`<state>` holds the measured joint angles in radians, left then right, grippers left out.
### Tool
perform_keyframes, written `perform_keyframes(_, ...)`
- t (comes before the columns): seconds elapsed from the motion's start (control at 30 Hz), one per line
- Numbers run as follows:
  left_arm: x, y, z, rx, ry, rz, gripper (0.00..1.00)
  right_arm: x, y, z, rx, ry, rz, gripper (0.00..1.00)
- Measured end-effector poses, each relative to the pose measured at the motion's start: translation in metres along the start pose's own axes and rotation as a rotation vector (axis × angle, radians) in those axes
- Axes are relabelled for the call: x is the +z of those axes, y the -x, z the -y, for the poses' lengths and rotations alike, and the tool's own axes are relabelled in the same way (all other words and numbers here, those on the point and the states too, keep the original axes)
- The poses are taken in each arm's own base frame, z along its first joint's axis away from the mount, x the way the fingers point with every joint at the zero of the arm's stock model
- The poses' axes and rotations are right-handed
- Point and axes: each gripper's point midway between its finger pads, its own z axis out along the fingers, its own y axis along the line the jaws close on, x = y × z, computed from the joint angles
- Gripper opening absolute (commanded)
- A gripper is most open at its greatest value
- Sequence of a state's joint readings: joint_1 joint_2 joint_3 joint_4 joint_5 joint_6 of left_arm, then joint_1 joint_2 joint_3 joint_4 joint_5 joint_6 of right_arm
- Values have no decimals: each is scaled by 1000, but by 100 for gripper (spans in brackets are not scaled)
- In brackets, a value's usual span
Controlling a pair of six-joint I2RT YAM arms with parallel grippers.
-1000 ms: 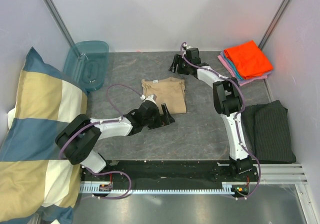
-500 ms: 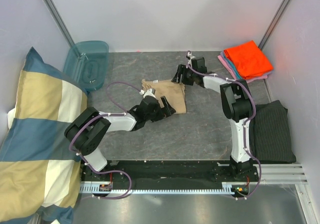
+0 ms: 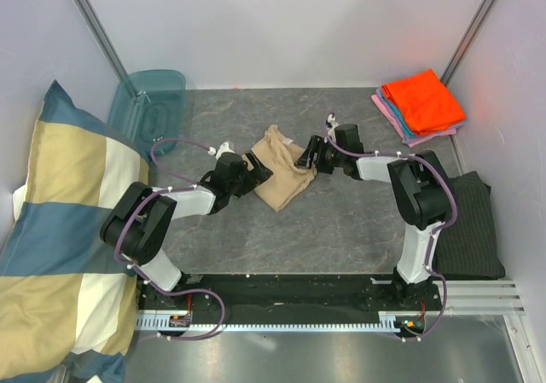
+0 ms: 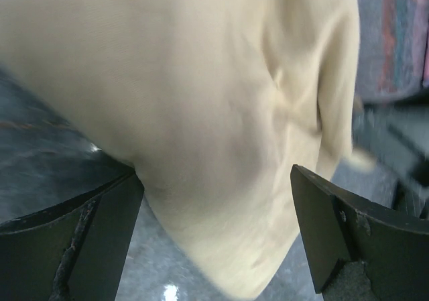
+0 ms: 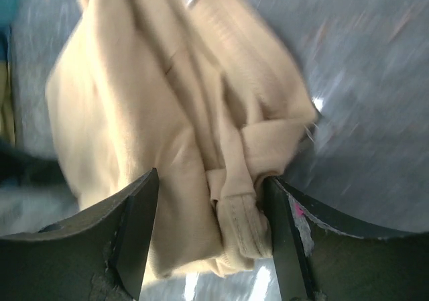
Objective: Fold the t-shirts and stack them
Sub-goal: Smooth out wrinkles on the folded tshirt
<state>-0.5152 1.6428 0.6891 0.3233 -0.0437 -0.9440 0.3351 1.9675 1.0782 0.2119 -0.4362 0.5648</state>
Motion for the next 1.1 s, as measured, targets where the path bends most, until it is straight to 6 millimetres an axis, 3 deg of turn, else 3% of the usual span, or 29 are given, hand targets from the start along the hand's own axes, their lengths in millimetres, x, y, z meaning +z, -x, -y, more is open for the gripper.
perform_keyframes(0.17,2,19,-12,-17,37,35,99,-15,-49,-24,-4,26,-52,70)
perform_keyframes(0.33,11,33,-16,0,71,40,99,-37,-114,-56,-16,48,-128,71)
perform_keyframes(0.43,17,38,-15,17,86,37,99,-55,-145,-65,-9,24,-157,71)
perform_keyframes(0.5,18,40,-15,26,92,34,99,-67,-155,-62,-1,-14,-157,72)
perform_keyframes(0.63,19,40,-15,33,92,31,98,-95,-152,-33,17,-198,-99,74)
perform_keyframes(0.8,19,38,-15,33,83,26,98,-123,-129,0,-13,-433,-12,76)
perform_keyframes(0.97,11,32,-17,32,64,20,97,-127,-96,-3,-36,-495,55,75)
perform_keyframes(1.1,0,23,-21,34,54,8,97,-118,-95,-3,-35,-494,40,75)
